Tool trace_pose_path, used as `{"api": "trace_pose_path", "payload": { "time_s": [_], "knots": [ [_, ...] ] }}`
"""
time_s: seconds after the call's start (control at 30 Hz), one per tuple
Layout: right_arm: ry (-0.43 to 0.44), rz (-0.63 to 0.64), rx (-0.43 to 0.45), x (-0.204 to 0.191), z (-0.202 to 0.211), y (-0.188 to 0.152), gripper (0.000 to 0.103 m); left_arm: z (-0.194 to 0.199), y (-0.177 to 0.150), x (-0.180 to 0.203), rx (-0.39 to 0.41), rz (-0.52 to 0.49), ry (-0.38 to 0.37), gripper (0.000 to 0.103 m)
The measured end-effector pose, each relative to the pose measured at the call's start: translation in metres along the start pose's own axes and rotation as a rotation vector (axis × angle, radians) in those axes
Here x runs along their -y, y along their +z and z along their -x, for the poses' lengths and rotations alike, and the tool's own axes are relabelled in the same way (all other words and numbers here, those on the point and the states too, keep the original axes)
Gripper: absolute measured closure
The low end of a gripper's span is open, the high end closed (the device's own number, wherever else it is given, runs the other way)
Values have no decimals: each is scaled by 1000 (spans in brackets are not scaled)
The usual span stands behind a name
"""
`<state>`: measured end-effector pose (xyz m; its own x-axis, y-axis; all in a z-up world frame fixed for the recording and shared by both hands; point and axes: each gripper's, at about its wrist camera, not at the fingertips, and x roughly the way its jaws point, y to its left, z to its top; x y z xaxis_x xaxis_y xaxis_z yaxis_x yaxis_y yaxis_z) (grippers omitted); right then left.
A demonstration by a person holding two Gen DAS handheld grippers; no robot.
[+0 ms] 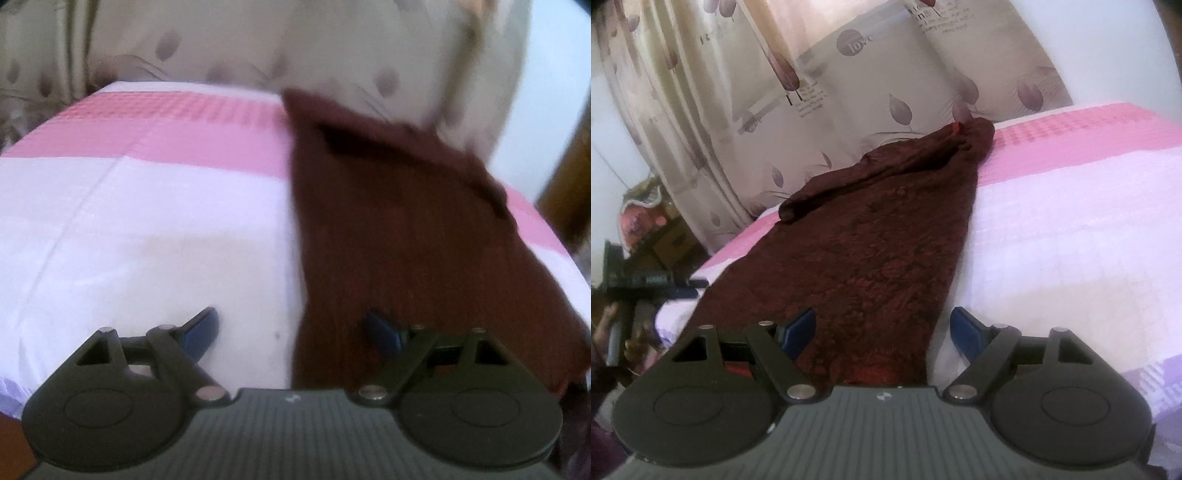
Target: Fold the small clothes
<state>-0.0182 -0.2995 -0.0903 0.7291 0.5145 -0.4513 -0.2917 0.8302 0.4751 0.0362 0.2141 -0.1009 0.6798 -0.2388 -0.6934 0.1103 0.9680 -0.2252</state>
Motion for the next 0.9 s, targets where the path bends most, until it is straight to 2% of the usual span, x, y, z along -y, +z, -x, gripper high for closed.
{"api": "trace_pose_path", "payload": {
  "time_s": [0.07,0.17,0.3,0.37,0.43,0.5,0.6,0.77,0.83,0.9],
  "knots": [
    [15,-17,-2,4,1,1,23,3,-9,5,9,-44,-22,16],
    [27,-30,-2,8,2,2,23,8,-19,18,4,-113,-101,16],
    [63,-71,9,14,2,2,18,6,-26,44,-6,-200,-136,18],
    [78,-90,14,16,2,1,16,6,-25,47,-5,-200,-167,31],
    [87,-94,3,18,1,4,15,3,-23,43,0,-173,-186,49],
    [97,-123,-17,23,1,8,13,3,-22,35,7,-143,-194,62],
    [122,-174,-46,29,2,14,11,6,-21,24,7,-117,-214,69],
    [167,-109,-78,25,3,9,15,8,-16,11,-17,-53,-263,68],
    [214,-123,-114,24,0,7,27,7,-13,3,-35,-26,-305,62],
    [211,-119,-121,23,0,4,45,7,-11,-4,-51,-10,-345,55]
  ]
}}
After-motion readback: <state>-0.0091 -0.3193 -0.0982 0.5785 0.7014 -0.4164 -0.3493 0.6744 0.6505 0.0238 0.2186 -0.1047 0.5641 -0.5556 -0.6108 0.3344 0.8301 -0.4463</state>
